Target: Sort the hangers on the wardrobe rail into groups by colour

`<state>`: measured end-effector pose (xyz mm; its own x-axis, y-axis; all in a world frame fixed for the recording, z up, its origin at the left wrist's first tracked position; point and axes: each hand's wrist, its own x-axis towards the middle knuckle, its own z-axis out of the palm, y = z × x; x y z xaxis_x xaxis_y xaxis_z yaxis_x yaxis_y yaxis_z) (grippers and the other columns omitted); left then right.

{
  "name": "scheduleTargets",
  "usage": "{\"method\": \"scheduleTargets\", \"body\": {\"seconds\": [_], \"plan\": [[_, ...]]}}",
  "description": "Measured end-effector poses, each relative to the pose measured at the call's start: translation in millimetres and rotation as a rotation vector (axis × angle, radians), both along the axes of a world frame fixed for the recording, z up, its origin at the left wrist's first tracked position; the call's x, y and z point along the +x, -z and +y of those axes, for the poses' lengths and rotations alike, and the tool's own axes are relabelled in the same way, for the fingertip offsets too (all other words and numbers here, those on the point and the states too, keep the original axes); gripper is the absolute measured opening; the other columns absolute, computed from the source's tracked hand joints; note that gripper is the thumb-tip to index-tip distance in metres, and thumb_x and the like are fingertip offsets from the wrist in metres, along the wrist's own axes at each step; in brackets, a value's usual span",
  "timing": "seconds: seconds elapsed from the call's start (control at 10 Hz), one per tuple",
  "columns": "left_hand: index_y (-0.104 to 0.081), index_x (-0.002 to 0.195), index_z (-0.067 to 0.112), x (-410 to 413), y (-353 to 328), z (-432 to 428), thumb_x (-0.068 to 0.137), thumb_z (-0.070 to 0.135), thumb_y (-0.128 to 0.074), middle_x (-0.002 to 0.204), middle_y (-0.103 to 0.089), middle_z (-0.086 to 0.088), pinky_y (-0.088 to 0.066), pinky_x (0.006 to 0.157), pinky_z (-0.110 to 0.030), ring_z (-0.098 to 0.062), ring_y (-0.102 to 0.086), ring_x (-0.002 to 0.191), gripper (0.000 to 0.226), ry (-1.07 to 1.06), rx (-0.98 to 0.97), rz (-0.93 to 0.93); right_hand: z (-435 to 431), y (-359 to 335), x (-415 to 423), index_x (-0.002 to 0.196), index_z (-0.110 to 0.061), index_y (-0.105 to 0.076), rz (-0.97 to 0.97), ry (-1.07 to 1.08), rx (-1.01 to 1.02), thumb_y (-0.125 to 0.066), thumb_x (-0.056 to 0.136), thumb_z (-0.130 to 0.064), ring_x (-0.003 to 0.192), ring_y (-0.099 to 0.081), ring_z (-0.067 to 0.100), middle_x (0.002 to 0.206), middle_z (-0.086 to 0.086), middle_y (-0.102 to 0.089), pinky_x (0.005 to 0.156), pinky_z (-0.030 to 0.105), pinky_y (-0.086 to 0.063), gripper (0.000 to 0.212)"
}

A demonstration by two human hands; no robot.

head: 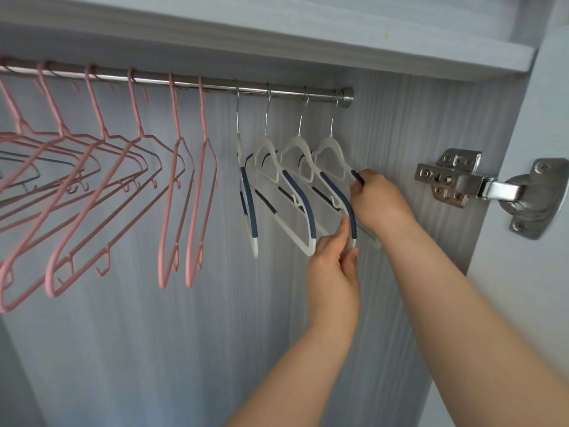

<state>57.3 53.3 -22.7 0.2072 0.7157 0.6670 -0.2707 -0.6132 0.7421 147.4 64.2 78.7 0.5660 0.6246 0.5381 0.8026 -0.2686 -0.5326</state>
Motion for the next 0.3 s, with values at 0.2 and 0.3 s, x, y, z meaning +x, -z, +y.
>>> {"method": "scheduleTargets", "body": {"seconds": [0.2, 0.3], "plan": [[-0.042, 0.125, 0.033, -9, 2, -3, 0.086, -0.005, -0.05, 0.088, -0.05, 0.018, -0.041, 0.08, -0.005, -0.005, -0.055, 0.08, 0.055, -0.036, 0.019, 0.031, -22, 1, -21, 0.121, 0.0, -0.048, -0.194, 0.051, 0.083, -0.04, 0.094, -0.024, 0.113, -0.047, 0.04, 0.122, 0.027, -0.051, 0.086, 0.039, -0.041, 0.037], [-0.04, 0.128, 0.031, -21, 4, -13, 0.087, 0.0, -0.054, 0.115, -0.054, 0.008, -0.044, 0.082, -0.007, -0.009, -0.057, 0.083, 0.054, -0.049, 0.034, 0.062, -48, 10, -39, 0.129, -0.008, -0.046, -0.235, -0.055, 0.231, -0.044, 0.093, -0.025, 0.121, -0.041, 0.034, 0.128, 0.018, -0.051, 0.096, 0.034, -0.033, 0.04]]}}
